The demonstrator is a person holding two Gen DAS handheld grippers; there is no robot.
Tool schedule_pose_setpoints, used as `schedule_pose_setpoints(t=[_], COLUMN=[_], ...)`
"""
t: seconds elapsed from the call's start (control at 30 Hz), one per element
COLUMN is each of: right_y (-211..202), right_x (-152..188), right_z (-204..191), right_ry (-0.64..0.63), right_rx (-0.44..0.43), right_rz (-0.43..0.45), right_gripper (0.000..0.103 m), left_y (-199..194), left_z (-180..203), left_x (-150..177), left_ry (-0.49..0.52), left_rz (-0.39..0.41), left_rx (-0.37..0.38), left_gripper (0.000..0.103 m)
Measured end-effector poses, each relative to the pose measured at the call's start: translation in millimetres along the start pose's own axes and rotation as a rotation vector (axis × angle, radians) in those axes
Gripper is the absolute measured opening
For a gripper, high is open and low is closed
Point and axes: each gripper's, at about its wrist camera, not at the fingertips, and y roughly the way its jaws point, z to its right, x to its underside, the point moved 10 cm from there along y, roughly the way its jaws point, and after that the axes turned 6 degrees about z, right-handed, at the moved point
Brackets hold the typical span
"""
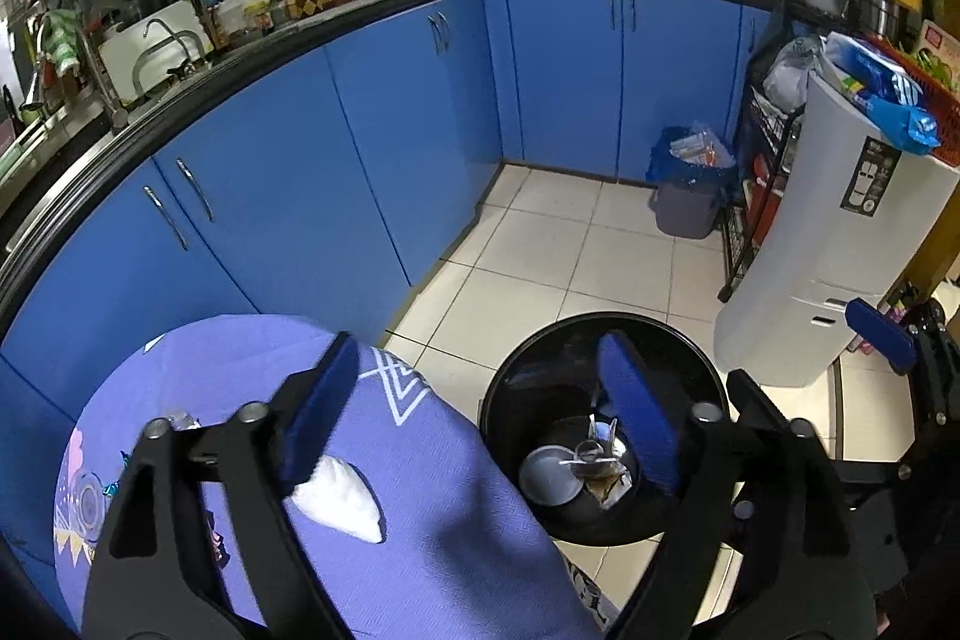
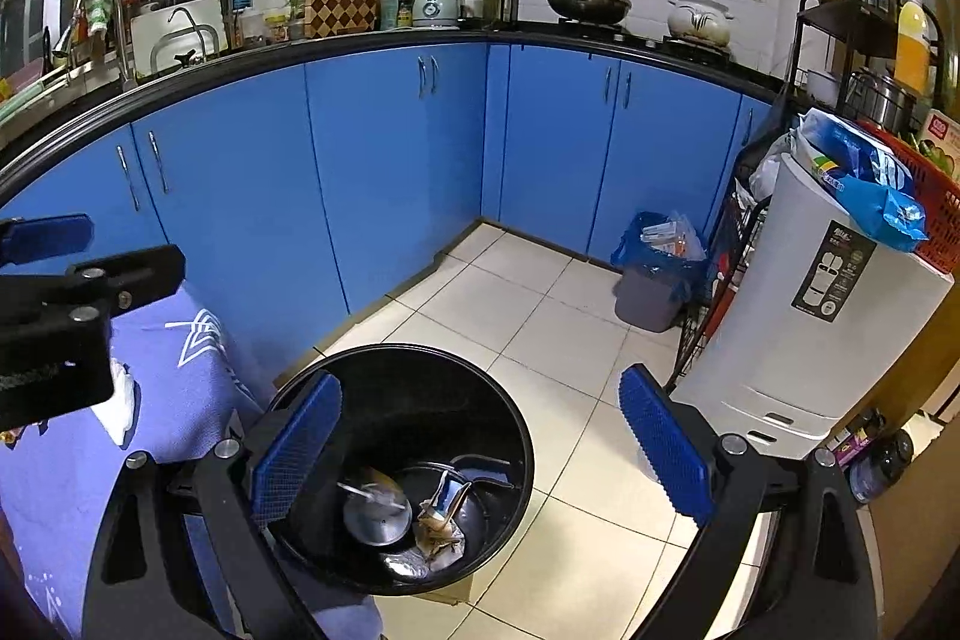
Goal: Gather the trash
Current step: 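Open the left tool to drop the medicine bottle into the bin, then move both tools back over the table, then grasp the melon-print wrapper with the left tool while the right tool grasps the pink cloth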
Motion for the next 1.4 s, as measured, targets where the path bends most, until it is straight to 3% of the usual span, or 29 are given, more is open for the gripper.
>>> schedule_pose_setpoints(t=[0.3,0.57,1.1,1.4], right_y=[-6,-18,-36,-34], right_x=[-2,-3,20,44], right_z=[-31,-97,-255,-342], right_ry=[-0.035,-0.105,-0.222,-0.323], right_rx=[-0.055,-0.155,-0.426,-0.525], right_rz=[0.000,0.001,-0.075,-0.136], right_gripper=[0.091,0.092,0.092,0.091], left_y=[-10,-25,-75,-79], left_z=[-40,-105,-264,-309], left_x=[19,53,157,224], left_ry=[-0.050,-0.142,-0.331,-0.416], left_rz=[-0.015,-0.043,-0.120,-0.201], left_rx=[-0.051,-0.127,-0.337,-0.329], left_gripper=[0.084,0.084,0.084,0.088])
